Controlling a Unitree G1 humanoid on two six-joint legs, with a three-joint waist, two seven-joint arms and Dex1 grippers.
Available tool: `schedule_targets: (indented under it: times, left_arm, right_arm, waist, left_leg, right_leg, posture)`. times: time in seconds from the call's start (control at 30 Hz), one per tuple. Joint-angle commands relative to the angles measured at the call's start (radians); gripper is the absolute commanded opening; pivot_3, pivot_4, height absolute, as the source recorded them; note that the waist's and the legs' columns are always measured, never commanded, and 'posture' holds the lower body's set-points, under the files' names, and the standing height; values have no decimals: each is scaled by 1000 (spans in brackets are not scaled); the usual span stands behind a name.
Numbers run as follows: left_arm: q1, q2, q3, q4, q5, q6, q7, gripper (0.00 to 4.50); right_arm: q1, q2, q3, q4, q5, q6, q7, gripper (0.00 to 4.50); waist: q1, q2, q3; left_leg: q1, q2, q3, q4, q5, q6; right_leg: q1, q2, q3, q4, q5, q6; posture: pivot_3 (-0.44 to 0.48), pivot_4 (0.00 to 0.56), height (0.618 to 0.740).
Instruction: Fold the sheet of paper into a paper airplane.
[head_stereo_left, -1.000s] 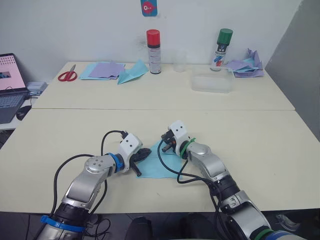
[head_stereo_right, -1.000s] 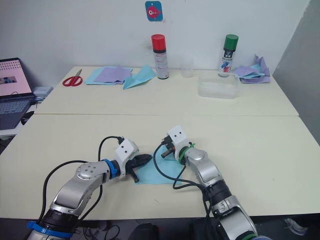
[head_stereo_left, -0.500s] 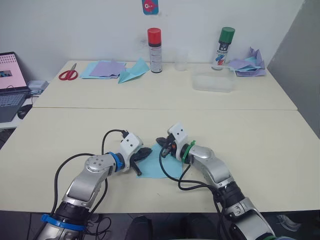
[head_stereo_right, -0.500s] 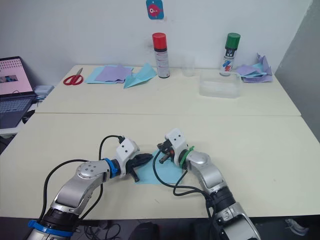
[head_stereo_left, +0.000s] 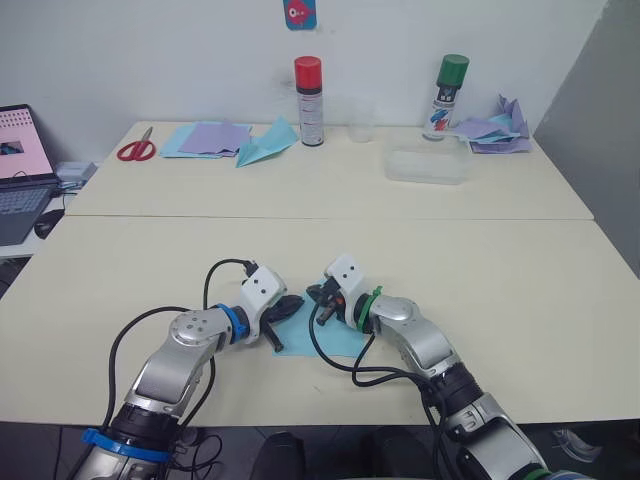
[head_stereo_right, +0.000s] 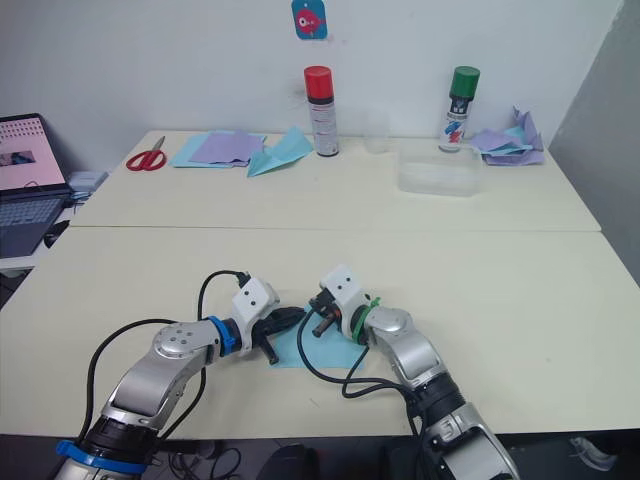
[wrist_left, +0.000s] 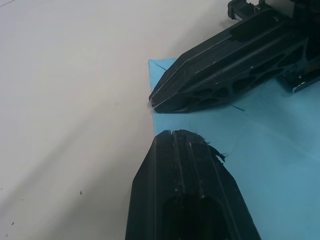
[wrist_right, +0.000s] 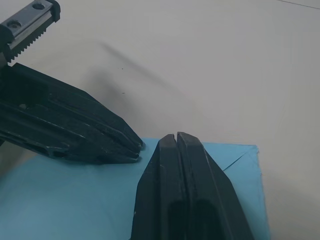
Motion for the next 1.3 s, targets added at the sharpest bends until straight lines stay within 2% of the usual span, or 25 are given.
schedule_targets:
  times: [0.03, 0.17, 0.33, 0.47, 0.7, 0.87, 0.93, 1.03, 1.1, 1.2, 1.3]
  left_arm:
    - [17, -1, 24, 7, -14, 49, 8, 27]
    - [25, 17, 23, 21, -5, 49, -3, 27]
    - [-54, -31, 61, 37, -47, 57, 21, 27]
    - [-77, -37, 30, 60, -26, 68, 14, 27]
    - [13, 18, 2, 21, -11, 89, -28, 27]
    - [129, 120, -2, -21, 2, 149, -51, 27]
    - [156, 143, 28, -19, -9, 190, -30, 27]
    - [196, 151, 113, -70, -96, 305, -19, 27]
    - [232, 163, 167, -120, -140, 312, -32, 27]
    - [244, 139, 266, -184, -216, 272, -33, 27]
    - [192, 75, 372, -252, -337, 275, 1, 27]
  right_arm:
    - [-6, -11, 8, 30, -25, 32, -3, 0]
    - [-19, -23, 10, 30, -28, 47, 1, 0]
    - [-11, -37, 37, 36, -39, 62, 12, 0]
    - [-10, -32, 37, 32, -38, 69, 8, 0]
    - [-11, -26, 33, 31, -39, 80, 0, 0]
    - [-10, -28, 30, 36, -39, 85, -2, 0]
    - [-12, -27, 29, 38, -38, 87, -3, 0]
    - [-15, -25, 29, 42, -37, 88, -2, 0]
    - [-16, -23, 30, 46, -37, 87, -2, 0]
    - [-18, -23, 29, 50, -36, 85, -1, 0]
    - [-21, -25, 25, 53, -34, 82, 3, 0]
  waist:
    - [-1, 0, 0]
    - [-1, 0, 0]
    - [-1, -1, 1]
    - [-1, -2, 2]
    - [-5, -2, 2]
    - [-10, -2, 1]
    - [-11, -1, 0]
    - [-17, -1, 0]
    - [-25, -1, 0]
    - [-27, -1, 2]
    - [-24, -2, 5]
  left_leg:
    - [0, 0, 0, 0, 0, 0]
    - [0, 0, 0, 0, 0, 0]
    - [0, 0, 0, 0, 0, 0]
    - [-1, 0, 0, 0, 0, 0]
    - [-1, 0, 0, -1, 0, 0]
    - [0, 1, 1, -3, 0, 0]
    - [1, 1, 1, -4, 0, 0]
    - [2, 1, 1, -5, 0, 0]
    - [3, 1, 1, -6, 0, 0]
    - [3, 1, 1, -7, 0, 0]
    - [2, 1, 0, -6, 0, 0]
  right_leg:
    - [0, 0, 0, 0, 0, 0]
    - [0, 0, 0, 0, 0, 0]
    - [0, 0, 0, 0, 0, 0]
    - [-1, 0, 0, 0, 0, 0]
    - [-1, 0, 0, -1, -1, -1]
    - [-1, 0, 0, -1, -2, -4]
    - [-1, 0, 0, -1, -3, -5]
    - [0, 0, 0, -1, -4, -5]
    - [0, 0, 0, 0, -4, -5]
    - [-1, 0, 0, 0, -5, -7]
    - [-1, 0, -1, 0, -5, -7]
  posture:
    - [0, 150, 740]
    - [0, 150, 740]
    - [0, 150, 740]
    - [0, 150, 740]
    - [0, 150, 740]
    - [0, 150, 740]
    - [0, 150, 740]
    - [0, 150, 740]
    - [0, 150, 740]
    - [0, 150, 740]
    - [0, 150, 740]
